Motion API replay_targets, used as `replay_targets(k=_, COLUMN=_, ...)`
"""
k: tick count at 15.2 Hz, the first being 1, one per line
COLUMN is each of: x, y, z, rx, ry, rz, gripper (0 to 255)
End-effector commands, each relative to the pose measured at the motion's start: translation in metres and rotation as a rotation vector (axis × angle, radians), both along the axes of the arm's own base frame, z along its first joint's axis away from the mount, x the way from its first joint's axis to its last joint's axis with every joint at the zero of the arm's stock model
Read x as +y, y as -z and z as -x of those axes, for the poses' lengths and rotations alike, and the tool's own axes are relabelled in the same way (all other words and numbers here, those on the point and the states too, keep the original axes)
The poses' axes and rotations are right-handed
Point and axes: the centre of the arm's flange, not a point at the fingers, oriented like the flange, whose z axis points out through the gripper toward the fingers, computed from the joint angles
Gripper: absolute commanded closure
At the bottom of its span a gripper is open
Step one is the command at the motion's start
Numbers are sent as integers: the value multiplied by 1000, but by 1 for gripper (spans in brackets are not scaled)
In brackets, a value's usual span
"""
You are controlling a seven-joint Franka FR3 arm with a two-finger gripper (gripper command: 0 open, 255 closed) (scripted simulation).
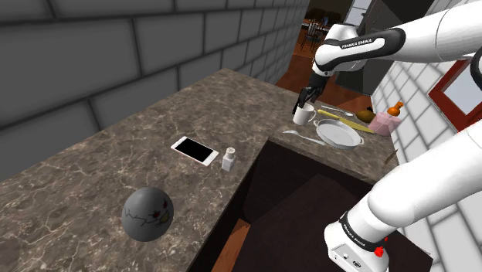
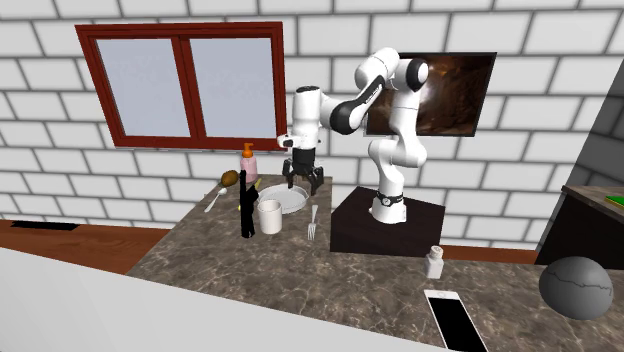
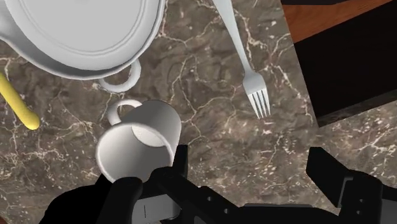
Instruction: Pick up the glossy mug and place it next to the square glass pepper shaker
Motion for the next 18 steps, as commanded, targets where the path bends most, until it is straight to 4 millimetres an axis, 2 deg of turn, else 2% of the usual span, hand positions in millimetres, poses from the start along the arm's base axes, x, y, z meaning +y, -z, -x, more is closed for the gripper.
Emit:
replay_targets(k=1, x=-17, y=19, z=-13, rx=2, ry=2, rz=7, gripper=0)
replay_targets(k=6, x=-61, y=53, z=-46, rx=8, ry=9, rz=22, gripper=0)
replay_targets(k=7, x=-65, y=56, z=-49, rx=9, ry=10, rz=23, gripper=0)
replay_targets(k=14, x=-67, y=96, z=-51, rx=9, ry=10, rz=23, gripper=0)
replay_targets(k=18, x=-67, y=96, z=-51, rx=9, ry=10, rz=23, gripper=0)
